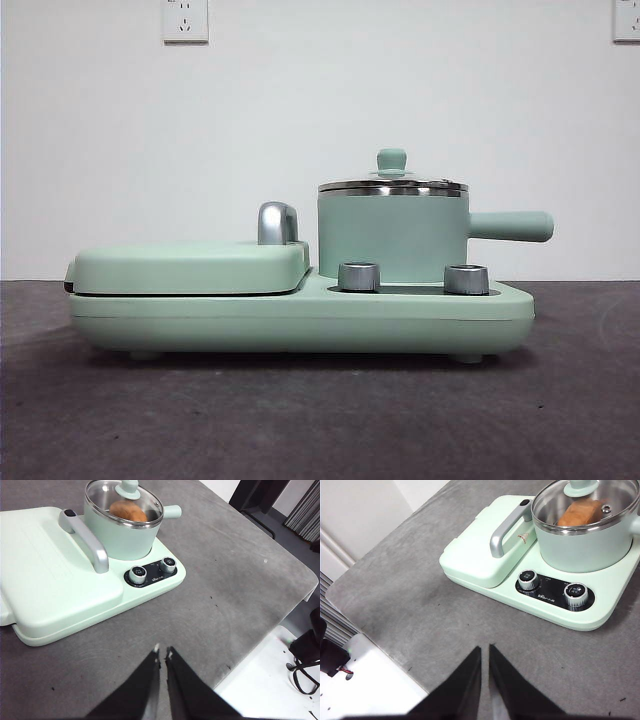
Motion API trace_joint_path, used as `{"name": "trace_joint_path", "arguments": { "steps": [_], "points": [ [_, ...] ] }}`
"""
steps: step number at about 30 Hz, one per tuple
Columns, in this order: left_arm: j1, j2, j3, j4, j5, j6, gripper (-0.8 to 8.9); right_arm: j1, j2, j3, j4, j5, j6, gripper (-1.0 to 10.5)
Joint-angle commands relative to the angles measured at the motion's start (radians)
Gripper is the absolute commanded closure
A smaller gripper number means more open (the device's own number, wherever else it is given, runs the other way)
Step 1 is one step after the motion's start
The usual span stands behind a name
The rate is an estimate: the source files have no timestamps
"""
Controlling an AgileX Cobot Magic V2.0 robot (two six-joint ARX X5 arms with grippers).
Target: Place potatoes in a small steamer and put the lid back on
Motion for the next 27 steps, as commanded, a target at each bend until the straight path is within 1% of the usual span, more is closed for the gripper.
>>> {"name": "trace_joint_path", "arguments": {
  "steps": [1,11,14,17,18,22,23,24,25,27],
  "points": [
    [-0.005,0.005,0.011,0.014,-0.005,-0.003,7.87,0.006,0.0,0.007,0.016,0.0,-0.008,9.3],
    [0.005,-0.008,0.003,0.026,-0.006,0.0,7.87,0.006,0.0,0.007,0.019,-0.001,-0.008,9.3],
    [0.047,-0.034,-0.007,0.041,-0.004,0.0,7.87,0.006,0.0,0.007,0.019,-0.001,-0.008,9.3],
    [0.144,-0.066,-0.066,0.107,0.0,0.0,7.87,0.006,0.0,0.007,0.019,-0.001,-0.008,9.3],
    [0.187,-0.084,-0.103,0.152,-0.002,0.023,7.87,0.006,0.0,0.007,0.019,-0.001,-0.008,9.3],
    [0.358,-0.181,-0.296,0.329,-0.01,0.254,7.87,0.006,0.0,0.007,0.019,-0.001,-0.008,9.3],
    [0.393,-0.207,-0.348,0.367,-0.01,0.293,7.87,0.006,0.0,0.007,0.019,-0.001,-0.008,9.3],
    [0.428,-0.234,-0.409,0.412,-0.01,0.315,7.87,0.006,0.0,0.007,0.019,-0.001,-0.008,9.3],
    [0.461,-0.26,-0.473,0.462,-0.01,0.316,7.87,0.006,0.0,0.007,0.019,-0.001,-0.008,9.3],
    [0.512,-0.302,-0.584,0.548,-0.01,0.291,7.87,0.006,0.0,0.007,0.019,-0.001,-0.009,9.3]
  ]
}}
